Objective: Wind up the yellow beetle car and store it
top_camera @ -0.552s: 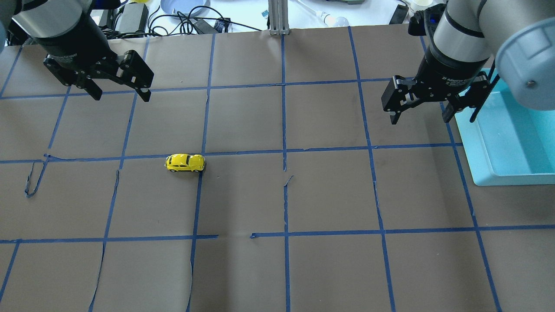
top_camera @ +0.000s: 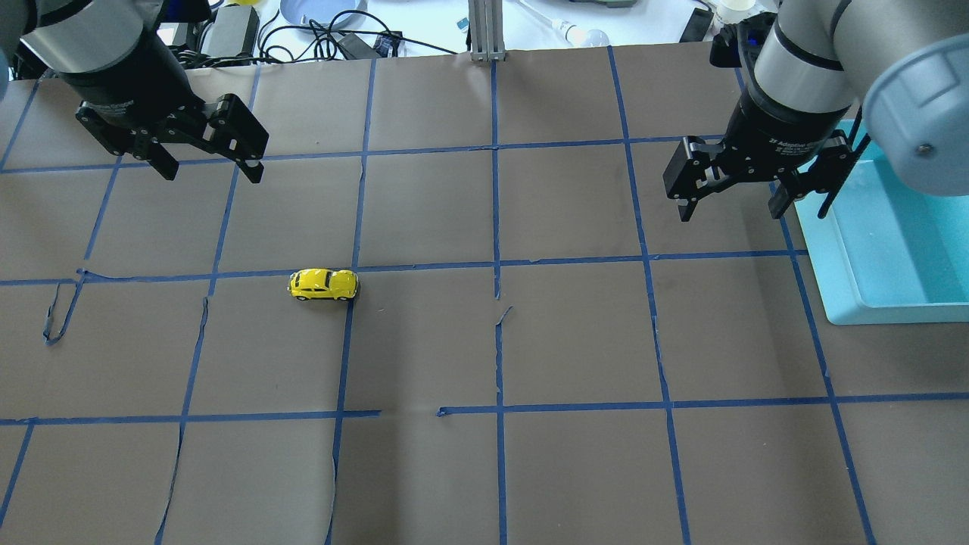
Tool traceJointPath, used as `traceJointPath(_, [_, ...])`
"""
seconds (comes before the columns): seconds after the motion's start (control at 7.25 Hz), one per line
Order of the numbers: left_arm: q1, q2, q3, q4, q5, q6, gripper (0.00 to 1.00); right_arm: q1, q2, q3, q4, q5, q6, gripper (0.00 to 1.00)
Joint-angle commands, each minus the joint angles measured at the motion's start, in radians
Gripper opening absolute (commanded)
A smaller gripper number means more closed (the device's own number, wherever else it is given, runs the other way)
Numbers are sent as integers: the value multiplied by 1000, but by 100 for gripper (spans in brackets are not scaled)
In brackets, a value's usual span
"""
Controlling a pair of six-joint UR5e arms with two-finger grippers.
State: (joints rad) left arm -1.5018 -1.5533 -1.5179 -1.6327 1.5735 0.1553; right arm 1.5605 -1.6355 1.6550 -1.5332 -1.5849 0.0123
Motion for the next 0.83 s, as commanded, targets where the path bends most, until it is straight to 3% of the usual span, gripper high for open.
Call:
traceJointPath(0.0, [0, 8, -1, -4, 10, -3, 100, 0, -4, 0, 1, 0, 0, 100])
traceJointPath(0.69, [-2, 10, -2, 2, 11, -3, 100, 0, -7, 0, 13, 0, -8, 100])
